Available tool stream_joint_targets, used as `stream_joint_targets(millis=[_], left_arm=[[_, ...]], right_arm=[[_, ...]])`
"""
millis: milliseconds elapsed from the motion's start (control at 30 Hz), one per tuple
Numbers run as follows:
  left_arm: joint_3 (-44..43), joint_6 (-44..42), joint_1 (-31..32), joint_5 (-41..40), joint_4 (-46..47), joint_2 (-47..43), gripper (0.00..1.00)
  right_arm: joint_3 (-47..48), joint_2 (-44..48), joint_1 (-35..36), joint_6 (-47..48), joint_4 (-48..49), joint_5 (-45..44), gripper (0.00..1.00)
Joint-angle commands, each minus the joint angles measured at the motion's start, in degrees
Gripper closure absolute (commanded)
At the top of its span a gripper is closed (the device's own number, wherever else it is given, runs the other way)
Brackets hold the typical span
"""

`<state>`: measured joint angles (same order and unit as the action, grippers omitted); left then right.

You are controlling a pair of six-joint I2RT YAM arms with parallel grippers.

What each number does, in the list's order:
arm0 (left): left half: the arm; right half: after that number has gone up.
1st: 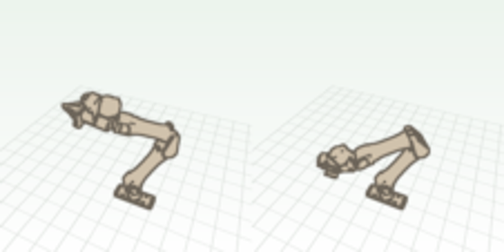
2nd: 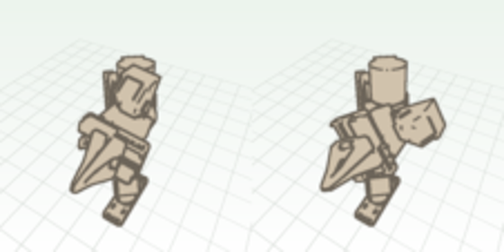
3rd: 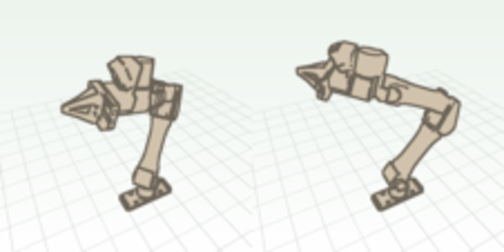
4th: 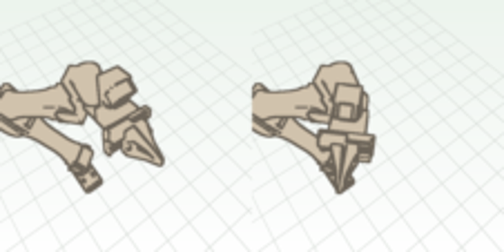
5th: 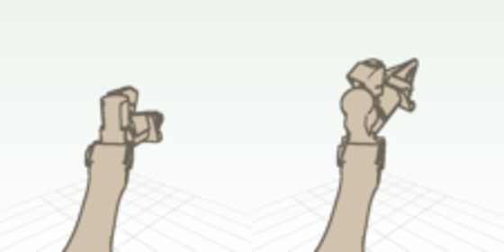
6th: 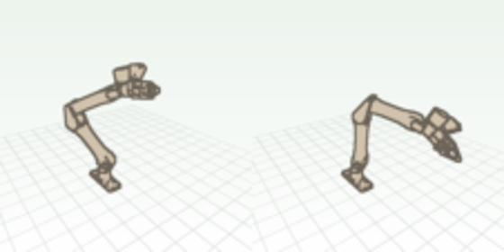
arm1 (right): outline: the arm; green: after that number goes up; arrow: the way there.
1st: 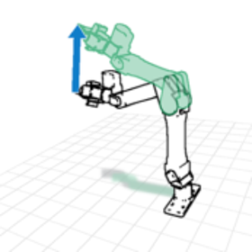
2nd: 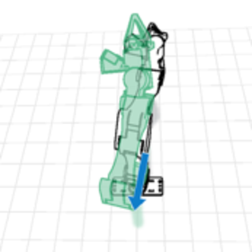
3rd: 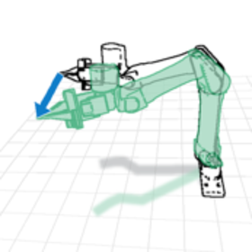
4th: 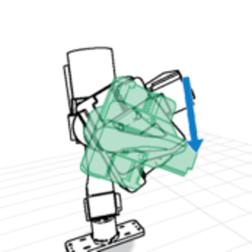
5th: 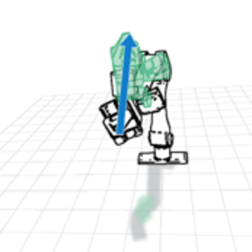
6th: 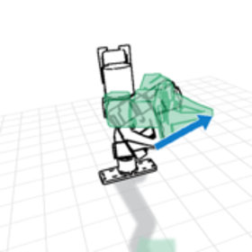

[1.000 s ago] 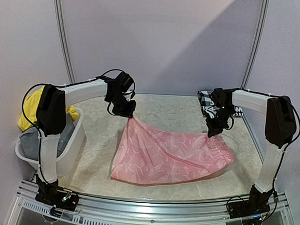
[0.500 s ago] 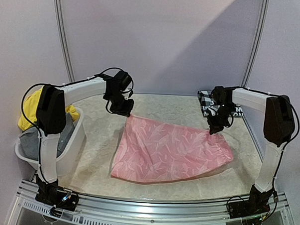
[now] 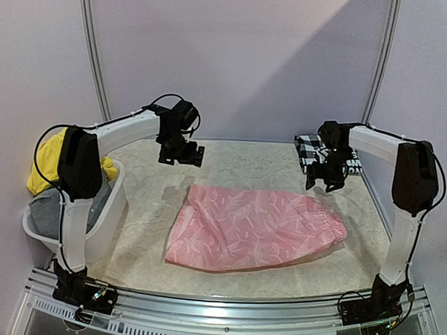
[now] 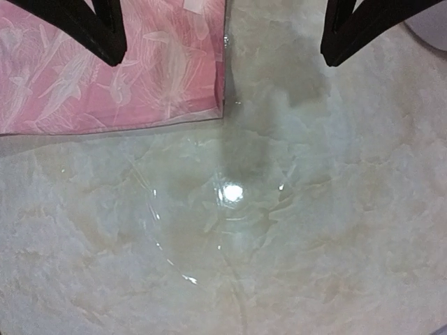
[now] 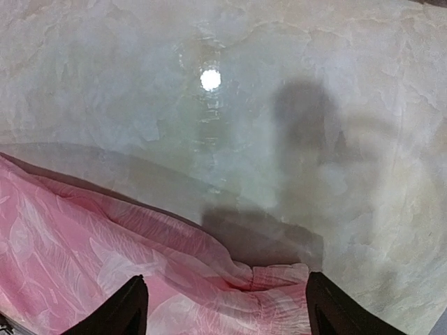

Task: Fold and stack the mixed laundry pile
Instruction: Adjust the rectangle-folded shorts at the center of the board, then move the rectangle-folded shorts to the center of the board.

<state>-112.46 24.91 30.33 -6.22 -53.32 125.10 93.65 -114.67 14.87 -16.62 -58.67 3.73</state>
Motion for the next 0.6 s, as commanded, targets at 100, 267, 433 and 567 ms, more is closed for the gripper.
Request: stream_joint_targets(millis=[100, 267, 433, 567], left_arm=[[-0.82, -4.48, 7.88, -14.00, -4.76, -8.36, 0.01], [-1.07, -7.95, 16.11, -20.44, -5.68, -10.40, 0.00], [-4.56, -17.14, 27.51, -22.53, -1.29, -8.24, 0.01], [-7.65, -27.99, 35.57, -21.10, 4.55, -4.13, 0.01]], right_arm=[[-14.11, 14.70, -6.03, -4.83, 4.44, 10.70, 0.13], [-25.98, 21.05, -8.17, -5.49, 6.74, 13.24, 0.03], [-33.00, 25.55, -10.27, -8.54, 7.96, 13.22, 0.03], [-33.78, 31.20, -10.82, -12.17, 6.09, 8.80, 0.02]])
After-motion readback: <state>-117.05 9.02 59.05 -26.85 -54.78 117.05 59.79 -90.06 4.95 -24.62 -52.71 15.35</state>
